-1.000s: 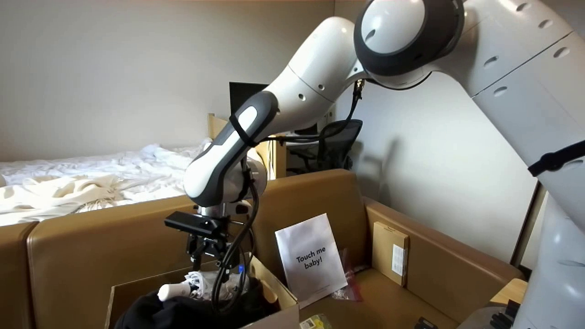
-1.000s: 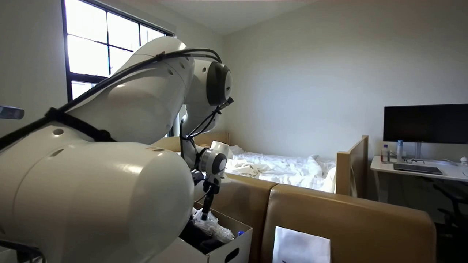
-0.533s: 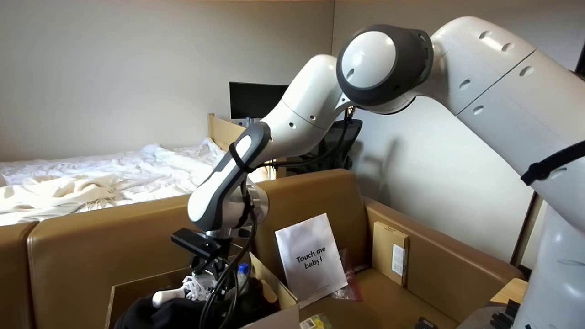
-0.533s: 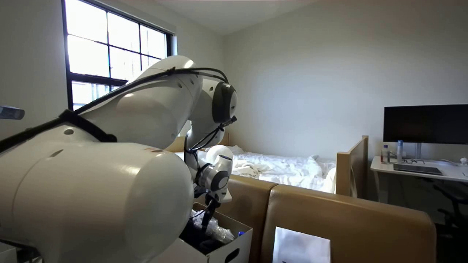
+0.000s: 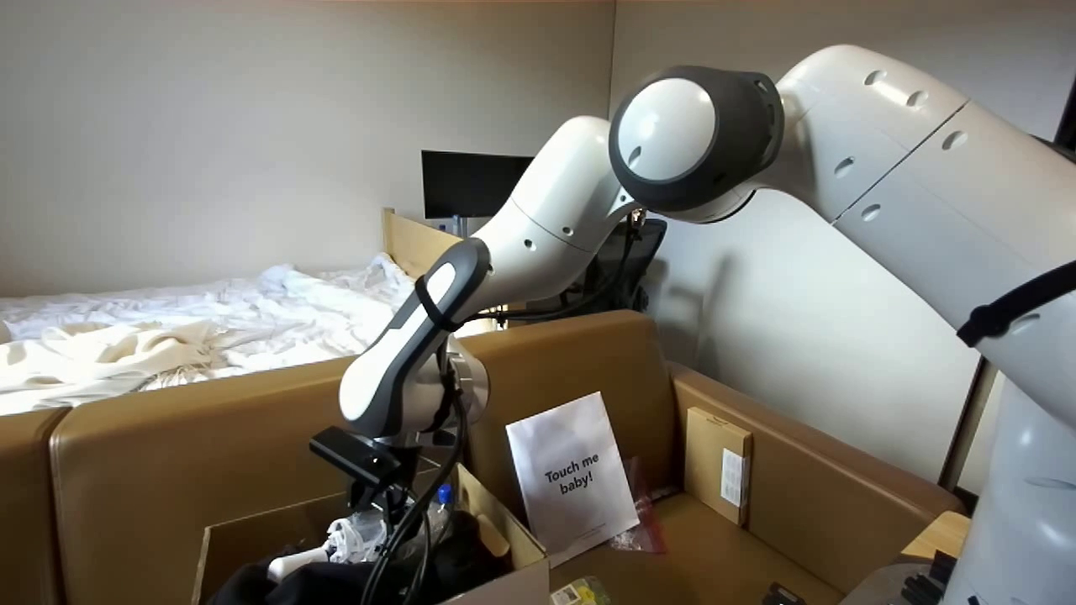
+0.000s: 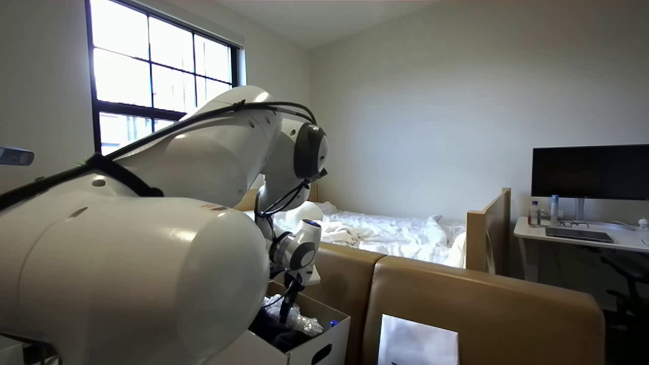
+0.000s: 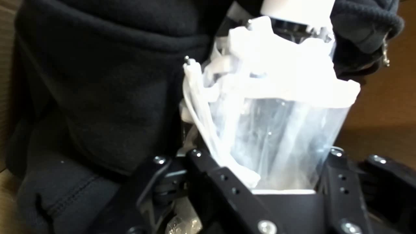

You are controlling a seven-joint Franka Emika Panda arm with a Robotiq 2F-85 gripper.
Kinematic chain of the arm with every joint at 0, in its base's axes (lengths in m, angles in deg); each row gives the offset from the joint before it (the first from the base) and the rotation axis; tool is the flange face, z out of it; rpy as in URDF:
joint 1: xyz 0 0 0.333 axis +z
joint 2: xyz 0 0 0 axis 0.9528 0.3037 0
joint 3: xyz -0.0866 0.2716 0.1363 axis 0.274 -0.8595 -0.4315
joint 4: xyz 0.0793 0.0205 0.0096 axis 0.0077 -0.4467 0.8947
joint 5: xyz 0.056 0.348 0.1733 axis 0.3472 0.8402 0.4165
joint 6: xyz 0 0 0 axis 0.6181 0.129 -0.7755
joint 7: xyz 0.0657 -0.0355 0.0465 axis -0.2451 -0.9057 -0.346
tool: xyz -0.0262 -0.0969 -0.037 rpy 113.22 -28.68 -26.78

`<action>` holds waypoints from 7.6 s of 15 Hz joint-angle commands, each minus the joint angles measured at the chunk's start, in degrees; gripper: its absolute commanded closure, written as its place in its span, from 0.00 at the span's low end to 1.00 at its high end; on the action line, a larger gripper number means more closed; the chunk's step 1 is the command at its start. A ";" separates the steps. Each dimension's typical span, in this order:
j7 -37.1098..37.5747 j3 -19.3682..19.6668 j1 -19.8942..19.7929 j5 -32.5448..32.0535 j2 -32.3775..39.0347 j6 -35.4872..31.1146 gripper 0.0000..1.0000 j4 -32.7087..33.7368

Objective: Pick up the white object wrapped plastic and put it on the hand rest of the couch.

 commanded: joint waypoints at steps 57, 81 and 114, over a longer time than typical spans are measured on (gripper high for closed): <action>-110.92 92.06 22.78 -27.68 -66.97 31.70 0.90 -26.38; -95.93 127.59 57.19 -49.67 -84.27 21.38 0.85 -19.41; -80.07 139.71 87.20 -85.07 -109.35 14.83 0.90 2.67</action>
